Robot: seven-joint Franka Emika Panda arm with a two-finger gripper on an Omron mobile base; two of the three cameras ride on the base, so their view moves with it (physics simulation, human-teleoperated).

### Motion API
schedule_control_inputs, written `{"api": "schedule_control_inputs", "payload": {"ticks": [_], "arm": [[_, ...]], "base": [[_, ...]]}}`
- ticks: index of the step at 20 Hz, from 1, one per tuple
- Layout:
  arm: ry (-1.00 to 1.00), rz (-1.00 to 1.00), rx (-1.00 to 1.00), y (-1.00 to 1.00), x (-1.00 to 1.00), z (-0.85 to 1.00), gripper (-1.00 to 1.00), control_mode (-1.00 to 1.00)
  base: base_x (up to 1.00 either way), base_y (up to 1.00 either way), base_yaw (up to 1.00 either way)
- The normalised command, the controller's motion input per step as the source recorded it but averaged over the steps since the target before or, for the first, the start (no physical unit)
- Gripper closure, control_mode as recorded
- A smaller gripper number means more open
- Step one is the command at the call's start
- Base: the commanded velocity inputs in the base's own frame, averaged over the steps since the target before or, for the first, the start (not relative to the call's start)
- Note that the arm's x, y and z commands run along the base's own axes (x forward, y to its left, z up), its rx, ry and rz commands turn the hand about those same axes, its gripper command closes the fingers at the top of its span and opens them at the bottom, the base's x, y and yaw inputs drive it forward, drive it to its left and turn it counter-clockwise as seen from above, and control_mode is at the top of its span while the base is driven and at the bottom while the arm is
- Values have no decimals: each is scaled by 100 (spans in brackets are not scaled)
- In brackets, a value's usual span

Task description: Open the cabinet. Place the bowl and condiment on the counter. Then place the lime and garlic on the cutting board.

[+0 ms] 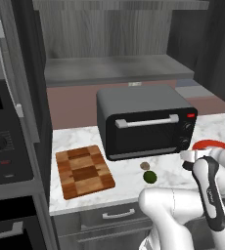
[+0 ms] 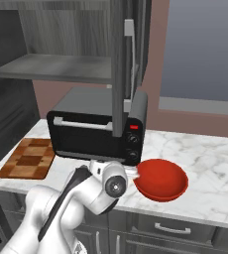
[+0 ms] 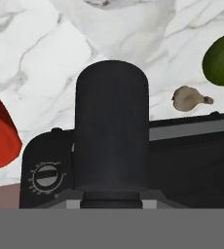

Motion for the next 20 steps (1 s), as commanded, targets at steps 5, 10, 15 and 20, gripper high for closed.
{"api": "schedule_control_inputs", "payload": {"ticks": [5, 10, 15, 20], "arm": [[-6, 0, 0, 6, 12, -15, 100, -100], [-1, 0, 0, 1, 9, -9, 100, -100], [0, 0, -7, 7, -2, -2, 100, -100], [-1, 0, -13, 18, -13, 0, 100, -100]], "base": [[0, 0, 0], [0, 0, 0], [0, 0, 0], [0, 0, 0]]}}
